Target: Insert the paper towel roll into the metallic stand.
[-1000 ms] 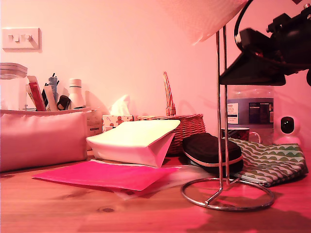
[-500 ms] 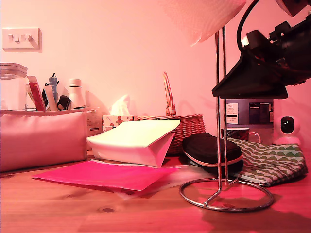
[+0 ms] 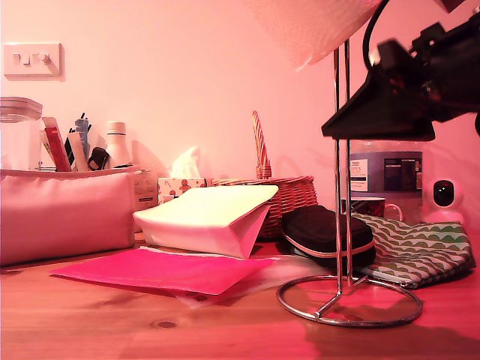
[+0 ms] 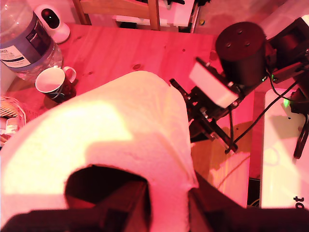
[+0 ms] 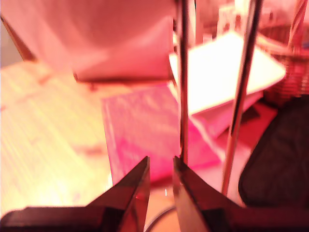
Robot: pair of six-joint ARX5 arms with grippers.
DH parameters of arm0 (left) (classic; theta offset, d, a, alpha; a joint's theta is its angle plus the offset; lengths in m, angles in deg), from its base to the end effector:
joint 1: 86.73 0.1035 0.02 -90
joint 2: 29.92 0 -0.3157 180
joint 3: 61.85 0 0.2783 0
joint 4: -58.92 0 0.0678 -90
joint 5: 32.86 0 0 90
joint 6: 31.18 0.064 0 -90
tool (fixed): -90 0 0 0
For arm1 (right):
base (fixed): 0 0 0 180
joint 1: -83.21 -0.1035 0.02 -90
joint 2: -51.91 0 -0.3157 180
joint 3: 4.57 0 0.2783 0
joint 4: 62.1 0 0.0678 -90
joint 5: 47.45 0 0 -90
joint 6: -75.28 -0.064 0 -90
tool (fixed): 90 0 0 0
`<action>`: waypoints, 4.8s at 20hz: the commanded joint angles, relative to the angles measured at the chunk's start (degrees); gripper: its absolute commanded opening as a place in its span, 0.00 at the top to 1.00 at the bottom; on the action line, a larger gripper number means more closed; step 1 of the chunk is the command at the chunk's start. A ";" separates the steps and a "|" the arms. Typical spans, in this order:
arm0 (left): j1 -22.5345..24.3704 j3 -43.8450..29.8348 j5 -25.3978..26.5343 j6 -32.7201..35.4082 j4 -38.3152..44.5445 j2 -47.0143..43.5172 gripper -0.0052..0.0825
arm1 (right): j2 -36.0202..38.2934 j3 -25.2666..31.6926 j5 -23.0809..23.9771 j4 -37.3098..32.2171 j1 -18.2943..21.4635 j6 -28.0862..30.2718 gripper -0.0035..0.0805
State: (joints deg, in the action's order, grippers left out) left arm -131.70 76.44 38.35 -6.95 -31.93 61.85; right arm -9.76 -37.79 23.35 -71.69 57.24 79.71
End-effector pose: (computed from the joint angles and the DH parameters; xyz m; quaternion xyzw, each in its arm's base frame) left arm 0.2069 -0.2359 0.5313 0.2486 0.2566 -0.5553 0.7510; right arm 0.2032 0.1224 0.2074 -0.0449 0.1488 0.3849 0.9098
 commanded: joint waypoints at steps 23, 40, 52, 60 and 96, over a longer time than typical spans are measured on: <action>-0.50 0.24 -0.46 -0.24 0.37 0.92 0.97 | -3.43 0.31 2.93 -8.55 -4.74 -1.44 0.97; -1.70 0.26 2.86 -1.36 0.31 0.96 0.97 | -3.43 0.07 5.33 -4.46 -17.25 -3.52 0.97; -1.70 0.24 3.19 -0.63 0.35 4.35 0.97 | -3.41 0.07 7.87 -3.37 -25.16 -4.59 0.97; -2.45 0.24 3.21 -0.66 0.35 4.35 0.97 | -3.41 0.04 11.15 0.20 -26.82 -4.39 0.97; -6.21 0.28 7.28 0.87 0.42 3.10 0.97 | 6.10 0.09 13.25 7.30 -28.89 -1.18 0.74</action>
State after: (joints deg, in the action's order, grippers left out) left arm -138.06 76.97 45.41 -6.38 -32.69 65.04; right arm -5.19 -38.89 36.75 -64.44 28.93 79.47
